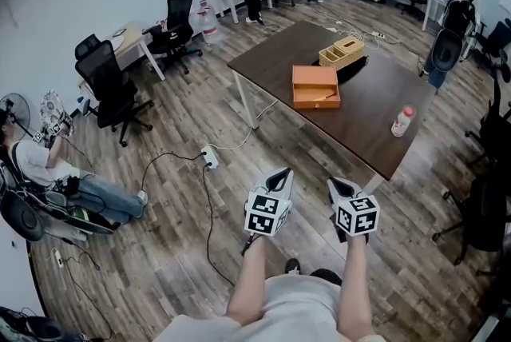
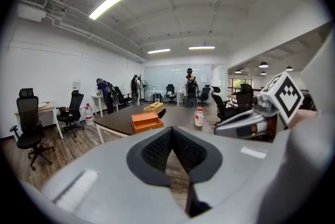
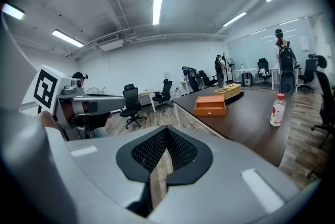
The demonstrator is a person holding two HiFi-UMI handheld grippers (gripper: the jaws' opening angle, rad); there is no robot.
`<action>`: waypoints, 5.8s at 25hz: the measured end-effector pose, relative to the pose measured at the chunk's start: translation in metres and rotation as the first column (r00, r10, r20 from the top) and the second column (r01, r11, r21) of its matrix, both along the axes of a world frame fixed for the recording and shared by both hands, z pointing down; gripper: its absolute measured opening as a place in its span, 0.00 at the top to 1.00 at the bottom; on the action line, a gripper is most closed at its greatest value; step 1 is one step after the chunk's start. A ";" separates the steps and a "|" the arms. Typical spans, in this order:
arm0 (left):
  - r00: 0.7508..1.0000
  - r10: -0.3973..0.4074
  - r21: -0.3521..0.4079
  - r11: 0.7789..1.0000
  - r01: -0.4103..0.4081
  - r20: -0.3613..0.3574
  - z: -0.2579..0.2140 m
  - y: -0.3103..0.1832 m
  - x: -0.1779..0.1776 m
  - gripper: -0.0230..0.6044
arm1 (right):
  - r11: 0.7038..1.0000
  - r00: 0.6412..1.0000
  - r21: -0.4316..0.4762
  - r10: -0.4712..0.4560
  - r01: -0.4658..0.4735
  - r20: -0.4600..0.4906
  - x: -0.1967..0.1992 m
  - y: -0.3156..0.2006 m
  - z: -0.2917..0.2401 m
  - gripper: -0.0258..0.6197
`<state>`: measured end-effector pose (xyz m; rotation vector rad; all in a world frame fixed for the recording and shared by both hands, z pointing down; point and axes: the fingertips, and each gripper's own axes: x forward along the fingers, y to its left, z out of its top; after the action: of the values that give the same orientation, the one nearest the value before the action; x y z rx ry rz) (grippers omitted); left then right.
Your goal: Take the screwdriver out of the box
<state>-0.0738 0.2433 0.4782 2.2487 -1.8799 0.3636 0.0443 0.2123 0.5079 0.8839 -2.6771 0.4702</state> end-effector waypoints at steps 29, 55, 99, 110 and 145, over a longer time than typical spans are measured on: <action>0.991 -0.112 -0.031 0.993 0.114 0.070 -0.005 -0.125 -0.141 0.88 | 0.997 0.997 -0.045 -0.059 0.061 0.039 -0.127 -0.154 0.013 0.96; 0.981 0.053 -0.052 0.998 -0.044 0.184 -0.009 -0.354 -0.134 0.88 | 0.995 0.999 -0.096 0.017 -0.014 0.032 -0.145 -0.363 0.038 0.96; 0.748 0.660 -0.348 0.685 -0.640 -0.077 0.162 -0.585 -0.067 0.88 | 0.760 0.785 -0.198 0.596 -0.619 -0.169 -0.080 -0.527 0.111 0.96; 0.655 0.737 -0.543 0.486 -0.685 -0.168 0.237 -0.548 -0.061 0.85 | 0.727 0.764 -0.236 0.600 -0.645 -0.237 -0.097 -0.517 0.138 0.96; 0.720 0.690 -0.796 0.394 -0.460 -0.074 0.301 -0.539 -0.057 0.63 | 0.720 0.764 -0.257 0.597 -0.644 -0.245 -0.037 -0.489 0.147 0.96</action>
<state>-0.1312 -0.2958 0.7789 2.1246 -0.5867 1.3631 0.0073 -0.2769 0.6547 1.6343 -2.0125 0.9231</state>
